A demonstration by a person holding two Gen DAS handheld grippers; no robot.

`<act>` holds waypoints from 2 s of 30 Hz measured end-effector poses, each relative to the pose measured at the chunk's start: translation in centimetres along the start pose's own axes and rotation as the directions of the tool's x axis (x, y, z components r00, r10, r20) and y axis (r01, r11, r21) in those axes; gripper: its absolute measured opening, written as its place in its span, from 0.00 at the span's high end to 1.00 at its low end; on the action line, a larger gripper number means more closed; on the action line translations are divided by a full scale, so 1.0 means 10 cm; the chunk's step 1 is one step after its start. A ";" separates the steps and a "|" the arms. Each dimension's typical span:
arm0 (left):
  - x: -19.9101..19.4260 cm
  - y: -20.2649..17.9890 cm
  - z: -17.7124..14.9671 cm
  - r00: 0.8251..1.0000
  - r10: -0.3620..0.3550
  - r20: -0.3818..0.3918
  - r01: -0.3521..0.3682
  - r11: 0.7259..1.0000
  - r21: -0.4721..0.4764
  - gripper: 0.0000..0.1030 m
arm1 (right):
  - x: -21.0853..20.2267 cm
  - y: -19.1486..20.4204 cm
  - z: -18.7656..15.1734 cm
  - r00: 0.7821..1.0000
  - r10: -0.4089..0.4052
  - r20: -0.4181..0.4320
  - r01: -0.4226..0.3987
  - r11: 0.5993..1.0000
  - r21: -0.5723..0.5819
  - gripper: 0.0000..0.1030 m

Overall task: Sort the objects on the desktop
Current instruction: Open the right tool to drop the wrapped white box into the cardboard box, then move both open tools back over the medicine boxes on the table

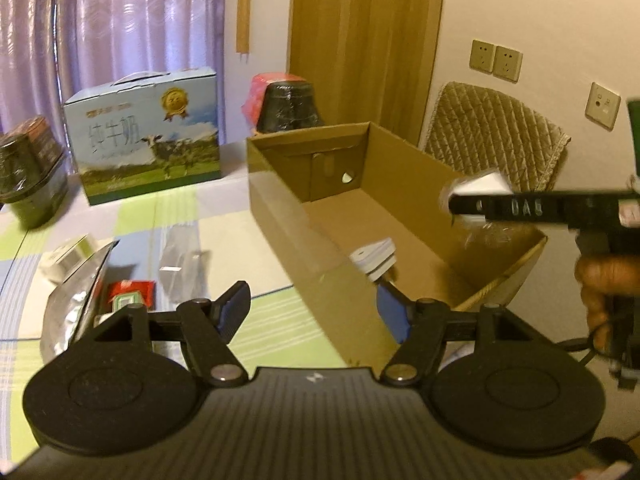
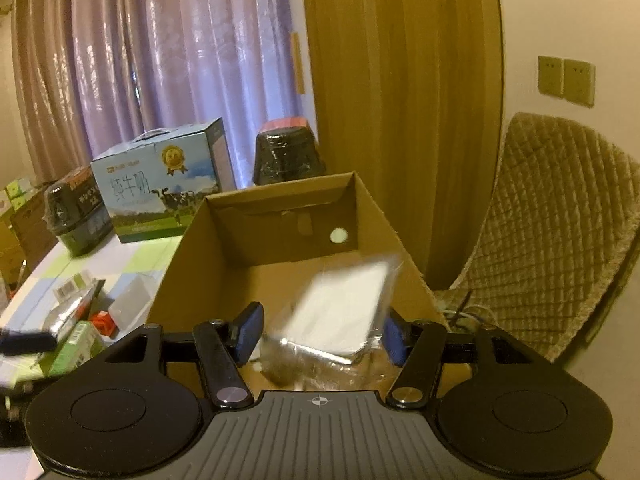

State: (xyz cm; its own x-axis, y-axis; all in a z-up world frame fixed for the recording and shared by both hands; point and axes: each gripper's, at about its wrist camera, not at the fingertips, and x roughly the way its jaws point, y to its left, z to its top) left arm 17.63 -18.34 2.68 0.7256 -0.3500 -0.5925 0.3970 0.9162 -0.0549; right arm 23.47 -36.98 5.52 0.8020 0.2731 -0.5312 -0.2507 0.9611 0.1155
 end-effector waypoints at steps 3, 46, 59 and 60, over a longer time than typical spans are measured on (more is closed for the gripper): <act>-0.08 0.06 -0.07 1.000 0.012 -0.006 -0.012 1.000 -0.006 0.35 | -0.06 0.01 0.05 0.999 -0.017 0.030 0.017 1.000 0.008 0.34; -1.66 1.42 -1.25 0.955 0.283 -0.093 -0.298 0.921 -0.252 0.08 | -1.09 1.73 -1.03 0.975 0.197 -0.098 -0.200 0.980 -0.013 0.08; -1.55 1.42 -1.36 0.955 0.264 -0.138 -0.292 0.919 -0.265 0.08 | -0.99 1.81 -1.14 0.965 0.215 -0.147 -0.219 0.976 -0.010 0.07; -1.54 1.42 -1.37 0.956 0.259 -0.139 -0.288 0.918 -0.271 0.08 | -0.98 1.81 -1.15 0.964 0.218 -0.151 -0.222 0.975 -0.010 0.07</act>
State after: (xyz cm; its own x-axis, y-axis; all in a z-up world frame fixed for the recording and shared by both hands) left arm 4.39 2.76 0.06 0.7184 -0.0699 -0.6921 0.0033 0.9953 -0.0971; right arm 4.80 -22.71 3.20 0.6368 0.4664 -0.6139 -0.4276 0.8763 0.2221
